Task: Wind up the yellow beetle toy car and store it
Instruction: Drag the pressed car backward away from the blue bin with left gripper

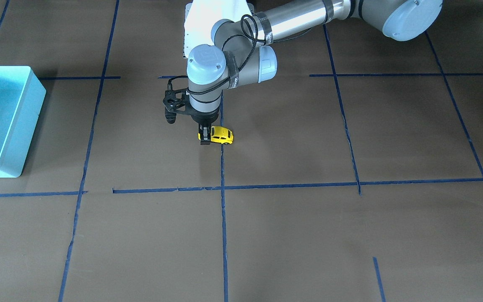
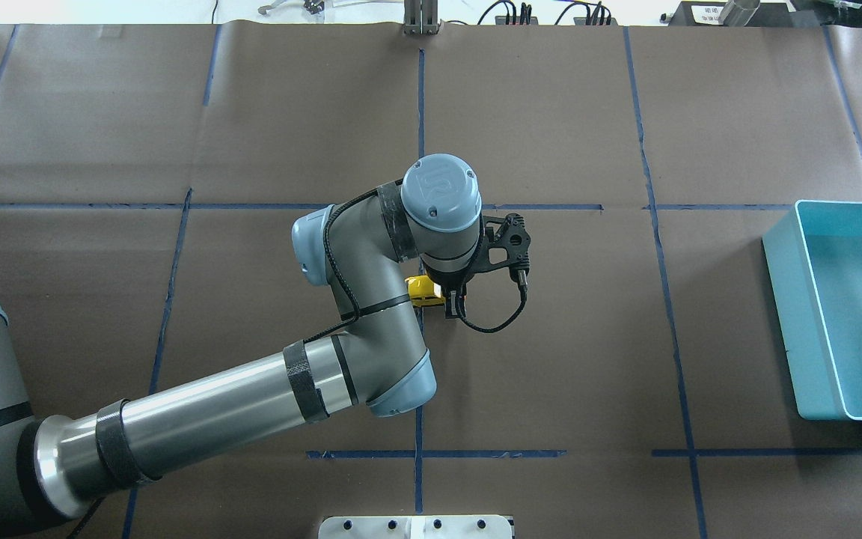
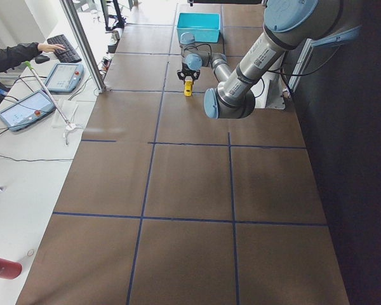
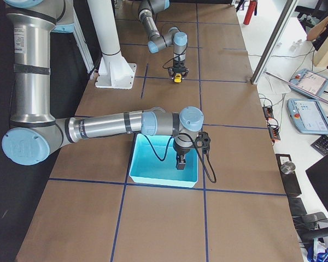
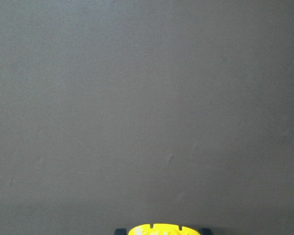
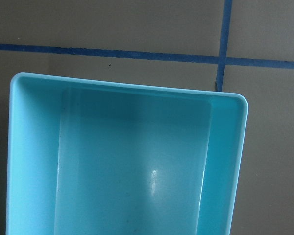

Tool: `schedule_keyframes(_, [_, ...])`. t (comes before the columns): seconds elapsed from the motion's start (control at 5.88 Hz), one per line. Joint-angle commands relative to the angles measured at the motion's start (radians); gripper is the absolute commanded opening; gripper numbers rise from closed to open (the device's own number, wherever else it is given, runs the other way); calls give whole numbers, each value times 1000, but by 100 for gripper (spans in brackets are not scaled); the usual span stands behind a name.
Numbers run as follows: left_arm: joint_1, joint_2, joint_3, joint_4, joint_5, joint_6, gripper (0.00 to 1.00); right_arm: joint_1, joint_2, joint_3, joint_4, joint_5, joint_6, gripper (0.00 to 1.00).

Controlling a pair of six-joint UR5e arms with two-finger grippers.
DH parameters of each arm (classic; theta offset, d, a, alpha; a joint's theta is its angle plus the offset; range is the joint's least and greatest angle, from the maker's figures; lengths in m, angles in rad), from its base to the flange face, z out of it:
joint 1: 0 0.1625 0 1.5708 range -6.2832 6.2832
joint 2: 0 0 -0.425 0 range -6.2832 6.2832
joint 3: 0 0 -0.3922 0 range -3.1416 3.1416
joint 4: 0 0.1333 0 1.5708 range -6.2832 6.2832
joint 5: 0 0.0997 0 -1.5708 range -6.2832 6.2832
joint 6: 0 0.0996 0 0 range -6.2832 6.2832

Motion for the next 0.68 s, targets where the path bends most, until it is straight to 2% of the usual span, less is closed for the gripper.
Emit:
schedule_keyframes(0.0, [0,5,-1,-2,0,0,2,0,1,2,0,0,-2,100])
schedule_keyframes(0.51, [2,21,-6,-8,0,-2,2,2,-4,1,2,-12,-11,100])
